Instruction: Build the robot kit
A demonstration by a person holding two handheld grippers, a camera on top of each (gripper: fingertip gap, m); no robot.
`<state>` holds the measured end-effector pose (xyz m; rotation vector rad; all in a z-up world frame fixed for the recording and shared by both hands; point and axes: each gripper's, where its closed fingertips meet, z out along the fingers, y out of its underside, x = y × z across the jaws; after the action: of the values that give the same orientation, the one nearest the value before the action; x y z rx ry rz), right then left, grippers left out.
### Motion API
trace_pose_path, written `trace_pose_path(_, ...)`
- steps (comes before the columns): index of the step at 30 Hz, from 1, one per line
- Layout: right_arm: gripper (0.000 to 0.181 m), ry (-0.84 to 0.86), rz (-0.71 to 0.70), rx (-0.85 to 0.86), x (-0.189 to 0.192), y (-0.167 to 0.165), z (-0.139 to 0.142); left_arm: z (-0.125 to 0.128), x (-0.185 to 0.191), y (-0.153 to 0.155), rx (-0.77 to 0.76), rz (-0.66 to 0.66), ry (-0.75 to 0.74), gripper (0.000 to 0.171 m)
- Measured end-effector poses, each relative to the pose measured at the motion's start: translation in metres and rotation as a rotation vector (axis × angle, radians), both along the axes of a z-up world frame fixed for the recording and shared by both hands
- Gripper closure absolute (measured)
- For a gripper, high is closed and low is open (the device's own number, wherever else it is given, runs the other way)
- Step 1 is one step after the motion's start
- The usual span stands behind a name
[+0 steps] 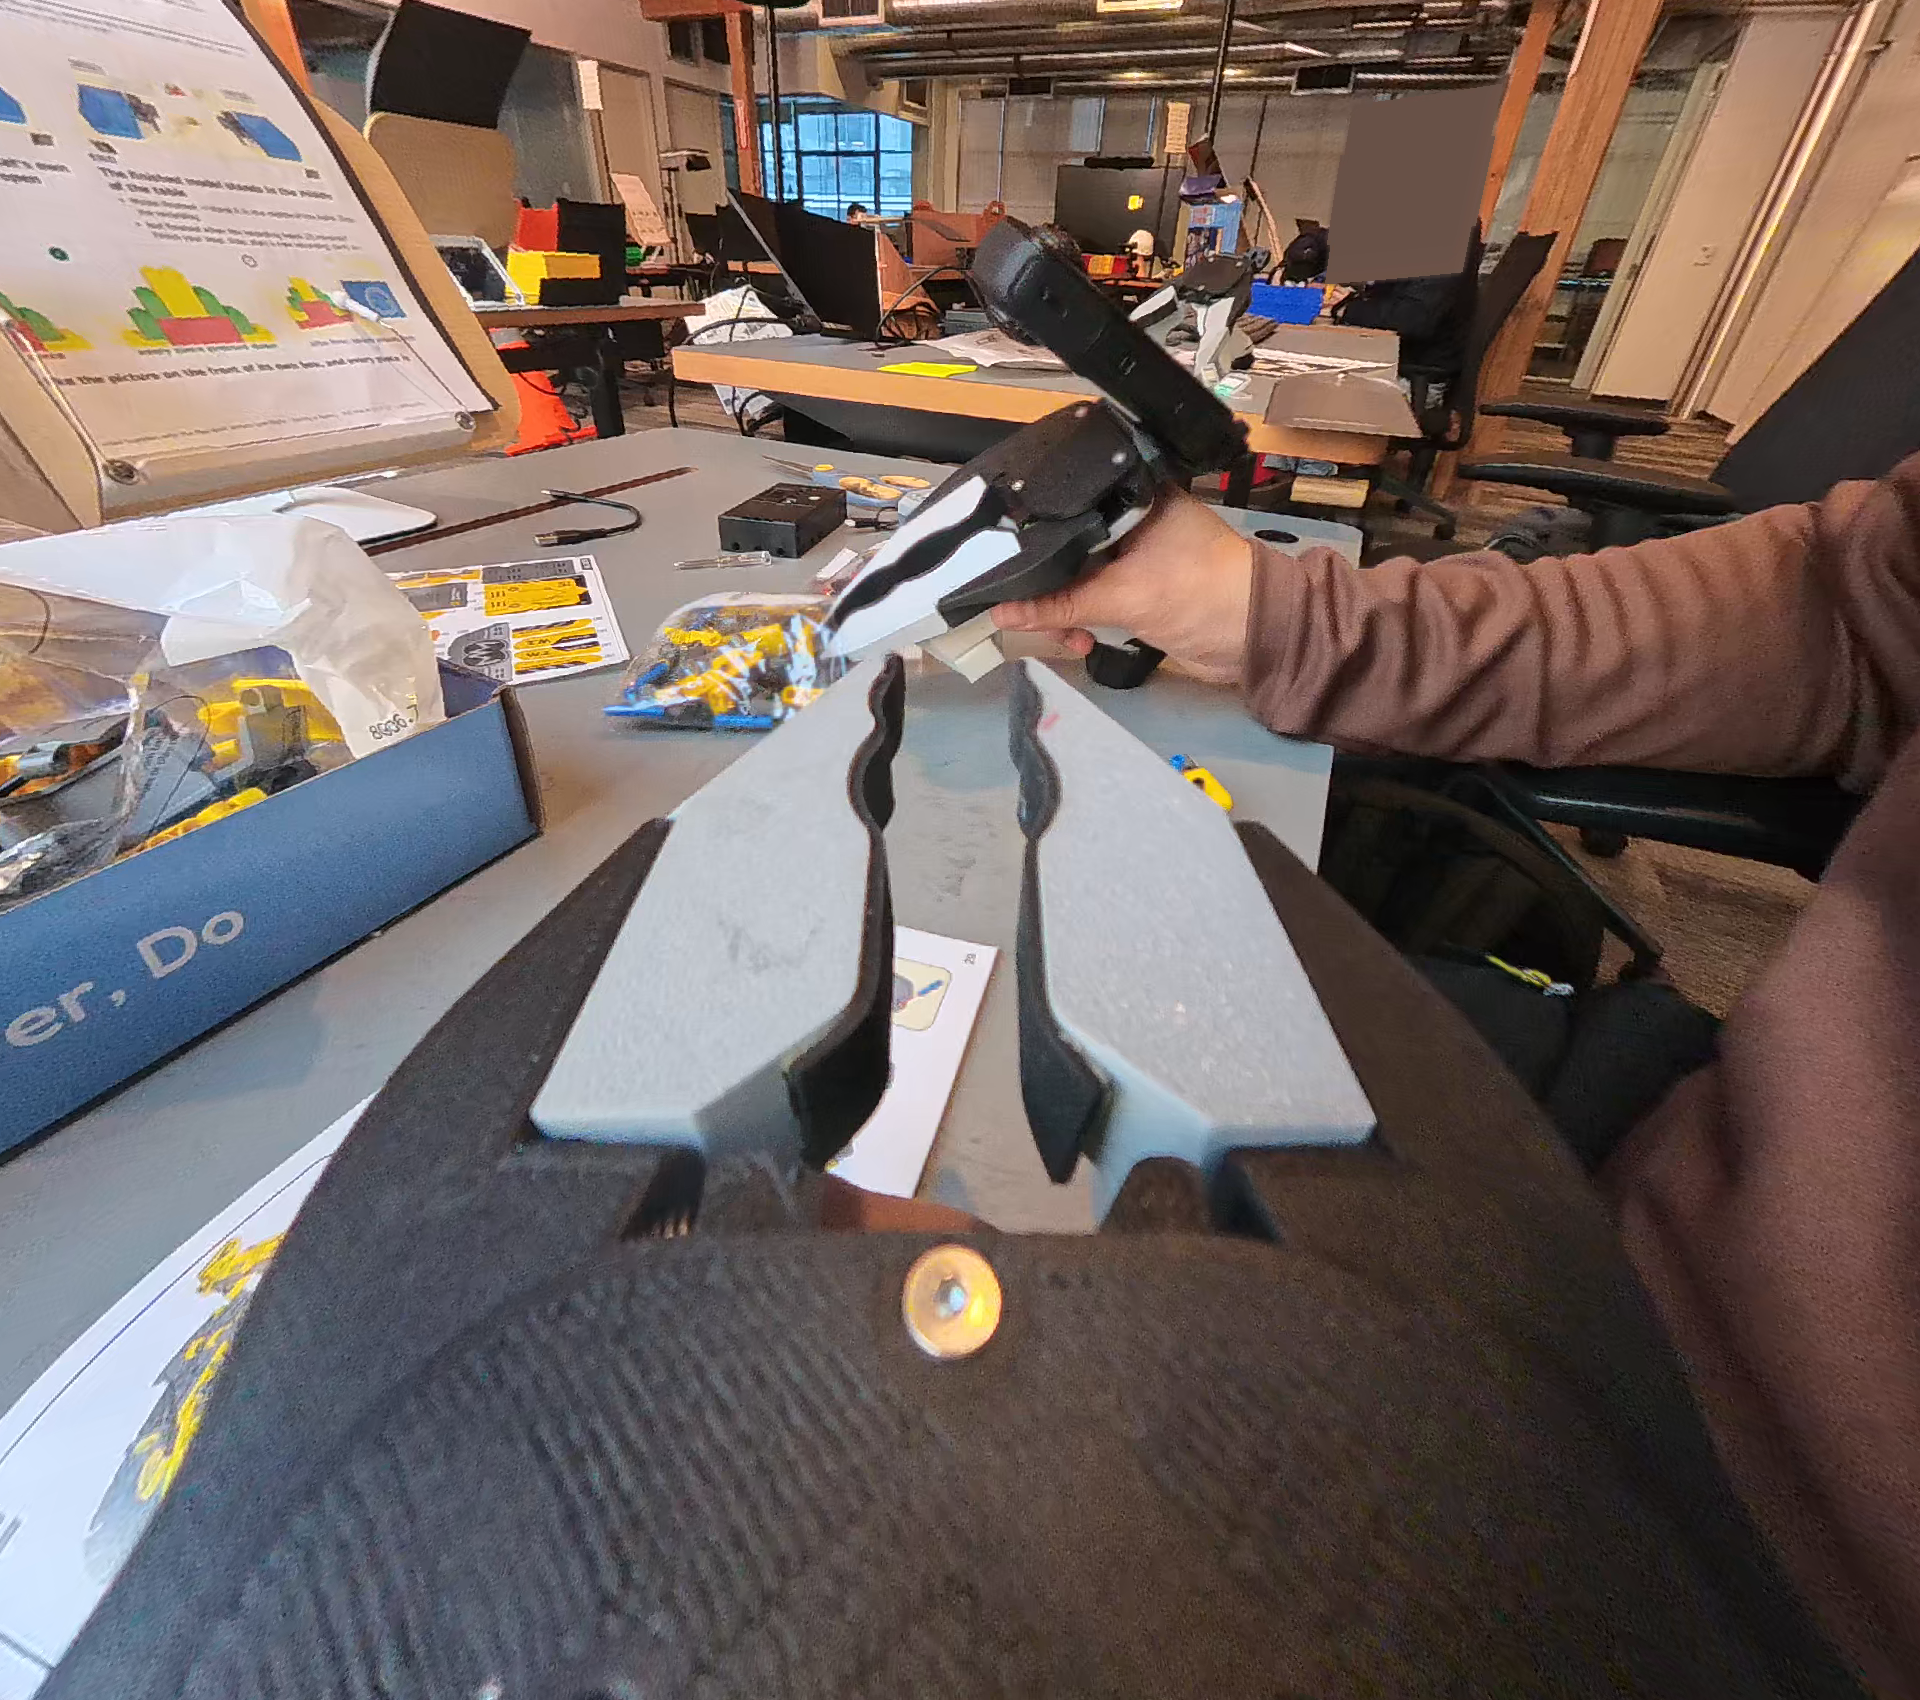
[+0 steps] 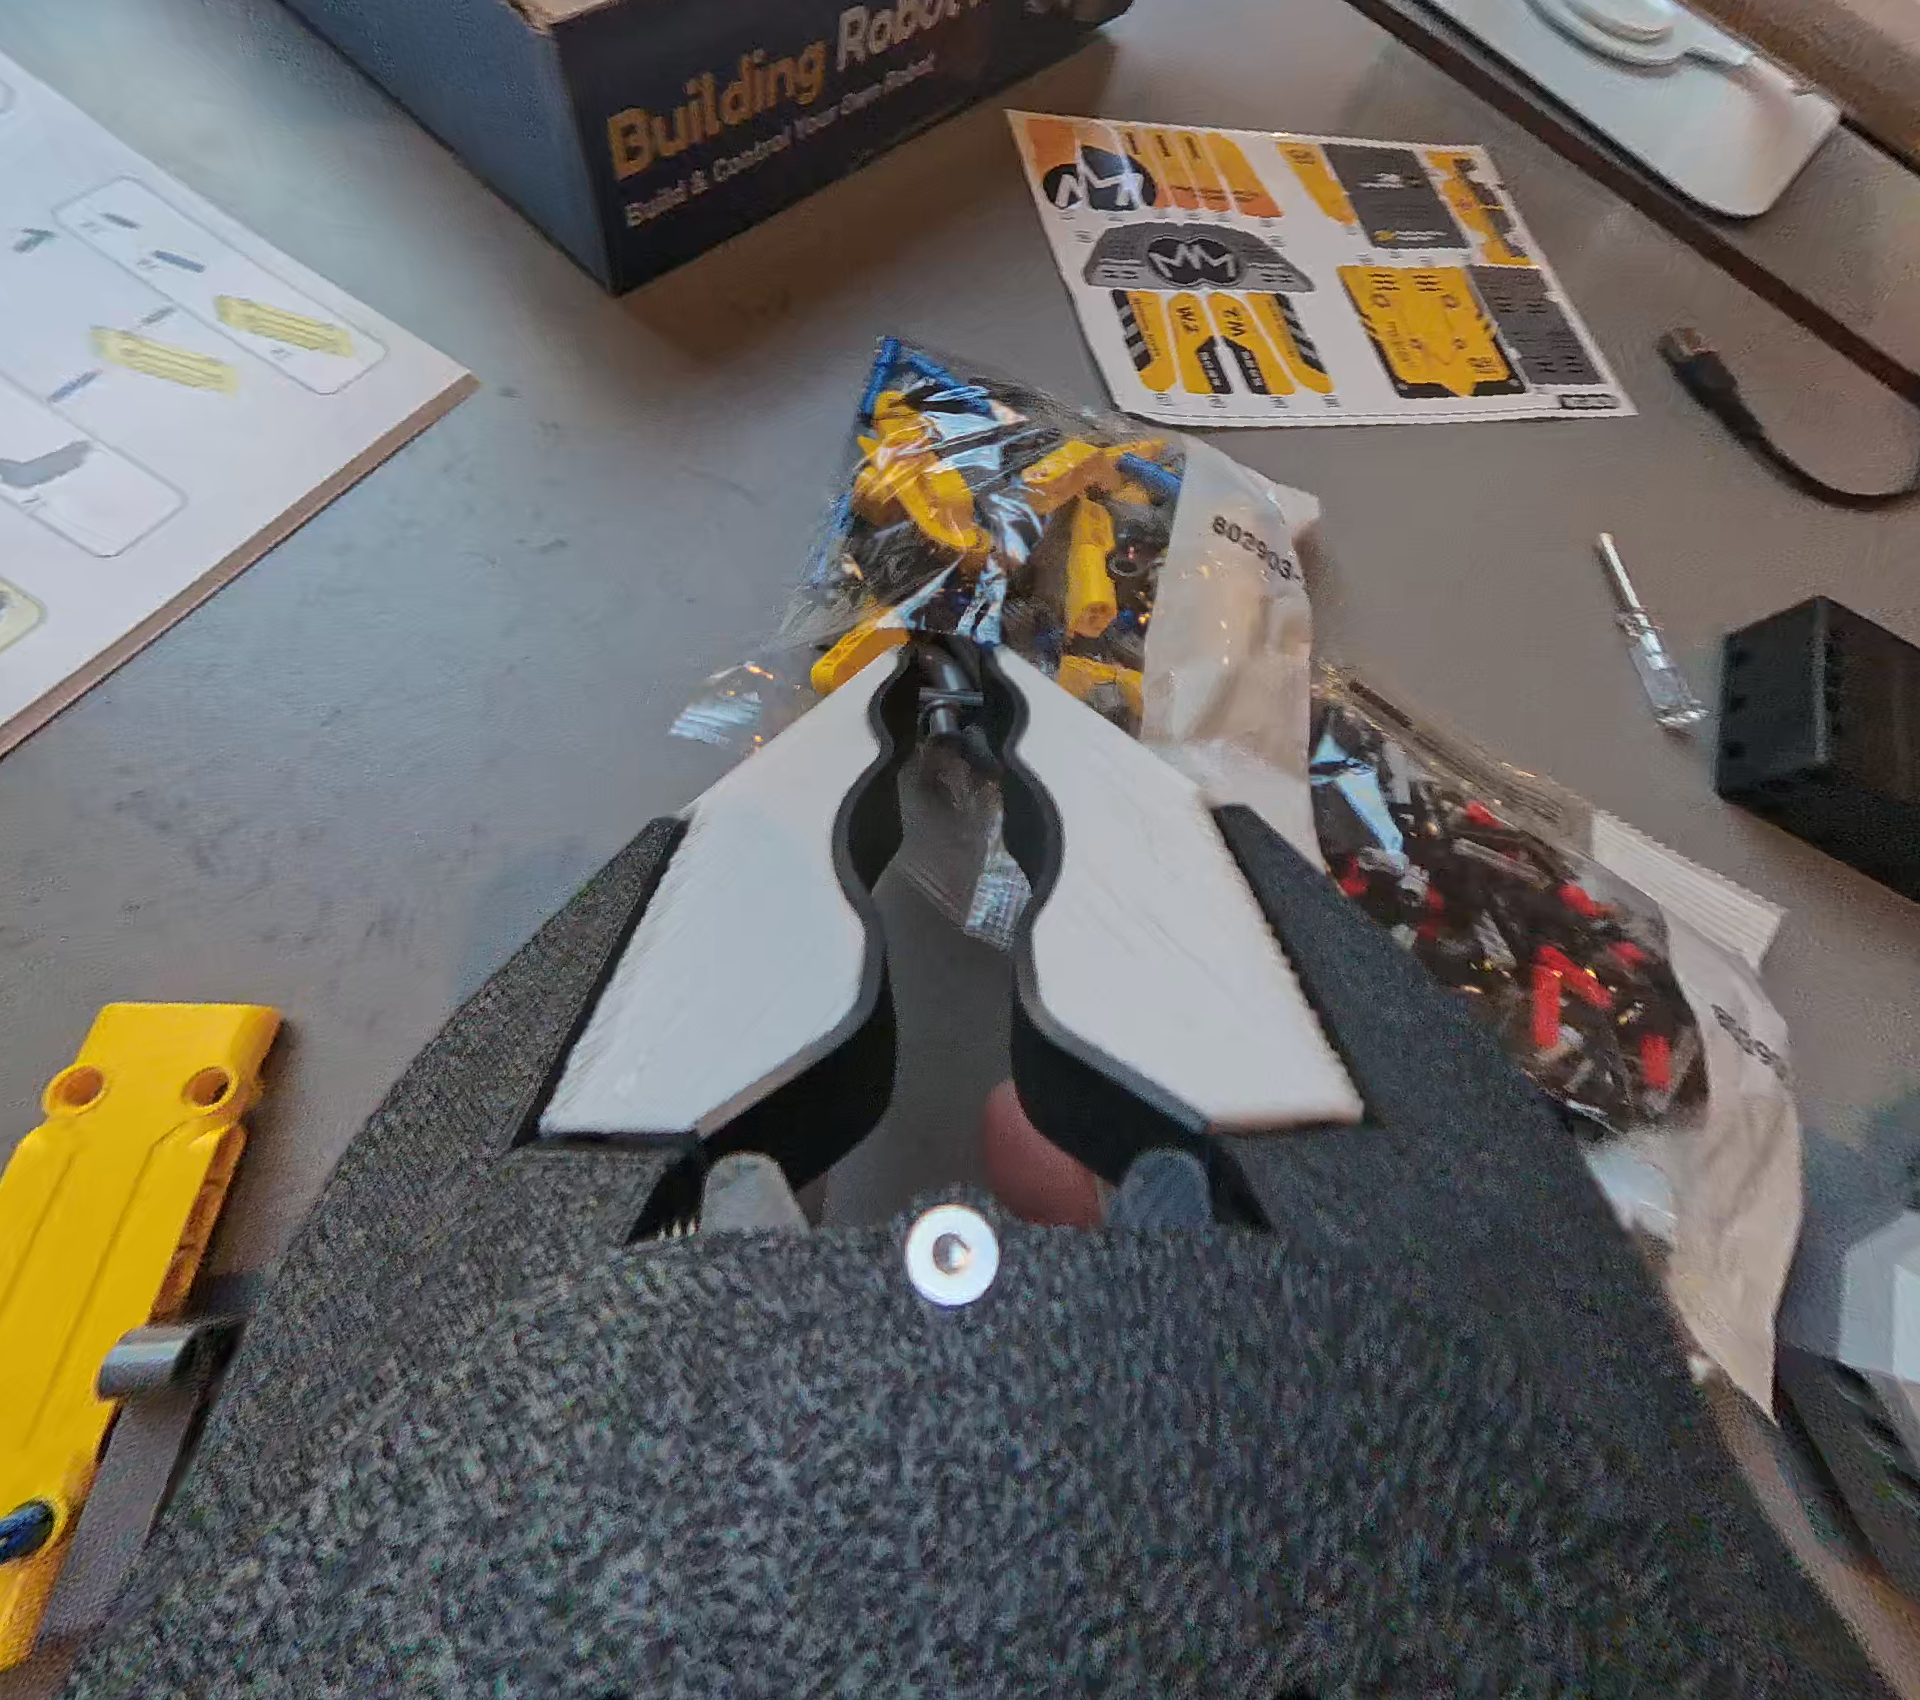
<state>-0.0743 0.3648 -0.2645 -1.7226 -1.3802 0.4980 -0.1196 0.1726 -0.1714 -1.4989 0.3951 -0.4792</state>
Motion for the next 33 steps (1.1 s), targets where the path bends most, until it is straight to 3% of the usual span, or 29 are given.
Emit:
trace_pose_path(3, 0.159, -0.029, -0.032, 0.023, 0.001, 0.004, -0.003, 0.0, -0.001, 0.0, 0.002, 0.012, 0.003, 0.154)
trace_pose_path(13, 0.163, -0.033, -0.002, -0.071, 0.0, 0.003, -0.01, -0.001, -0.001, 0.001, -0.003, 0.021, 0.009, 0.155)
trace_pose_path(33, 0.163, -0.001, 0.034, -0.038, -0.005, 0.002, -0.004, 0.0, -0.001, 0.001, 0.002, 0.021, 0.005, 0.156)
